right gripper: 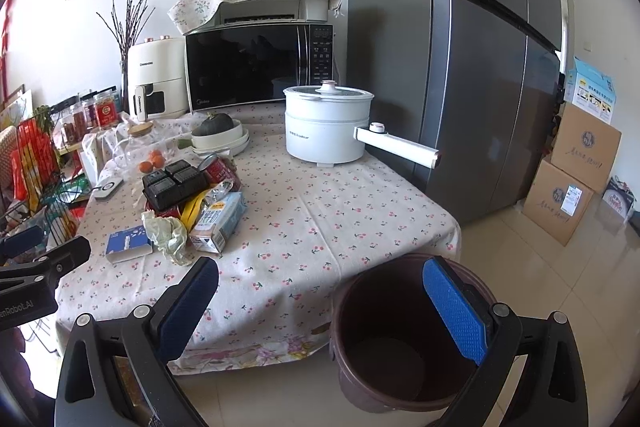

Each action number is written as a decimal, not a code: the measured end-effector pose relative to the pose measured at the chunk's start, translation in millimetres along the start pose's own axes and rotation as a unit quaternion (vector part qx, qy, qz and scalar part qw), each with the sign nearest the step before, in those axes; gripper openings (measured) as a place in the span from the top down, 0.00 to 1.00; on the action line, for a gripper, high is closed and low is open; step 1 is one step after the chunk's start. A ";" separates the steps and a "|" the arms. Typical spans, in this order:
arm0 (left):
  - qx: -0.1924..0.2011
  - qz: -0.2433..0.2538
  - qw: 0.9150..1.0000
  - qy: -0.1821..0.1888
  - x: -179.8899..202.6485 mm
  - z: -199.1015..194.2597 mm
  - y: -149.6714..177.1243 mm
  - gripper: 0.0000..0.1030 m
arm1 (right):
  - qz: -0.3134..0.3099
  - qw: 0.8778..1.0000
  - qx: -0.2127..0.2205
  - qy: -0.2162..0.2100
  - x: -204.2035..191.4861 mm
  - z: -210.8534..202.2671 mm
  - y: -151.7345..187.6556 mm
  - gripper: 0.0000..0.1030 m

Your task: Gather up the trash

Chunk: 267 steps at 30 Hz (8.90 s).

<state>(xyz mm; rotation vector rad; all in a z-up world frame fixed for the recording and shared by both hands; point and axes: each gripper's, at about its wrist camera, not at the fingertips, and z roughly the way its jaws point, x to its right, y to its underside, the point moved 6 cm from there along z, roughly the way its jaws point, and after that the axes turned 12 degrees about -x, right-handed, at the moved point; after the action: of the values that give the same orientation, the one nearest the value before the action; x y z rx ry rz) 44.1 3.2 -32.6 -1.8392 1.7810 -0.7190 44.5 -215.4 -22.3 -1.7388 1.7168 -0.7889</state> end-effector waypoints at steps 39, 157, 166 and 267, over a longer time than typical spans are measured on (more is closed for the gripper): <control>0.004 -0.004 1.000 -0.007 -4.4 -0.1 2.2 0.01 | -0.006 1.000 0.013 0.006 -5.9 3.9 3.7 0.00; -0.208 -0.033 0.971 0.110 -84.4 122.8 -36.9 0.58 | -0.004 0.949 -0.289 -0.124 -63.4 220.4 -64.1 0.48; -0.203 -0.001 0.970 0.134 -34.6 121.6 -43.1 0.58 | 0.016 0.957 -0.262 -0.120 -1.5 182.2 -60.5 0.49; -0.175 0.025 0.981 0.079 -15.9 113.8 -35.4 0.02 | 0.051 0.956 -0.281 -0.065 68.3 160.3 -22.8 0.07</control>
<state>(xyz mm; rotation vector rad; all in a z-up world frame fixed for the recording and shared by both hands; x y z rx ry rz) 145.9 18.2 -95.0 -1.9942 2.1620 -0.5736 179.5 -284.9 -110.8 -1.9779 2.0472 -0.1288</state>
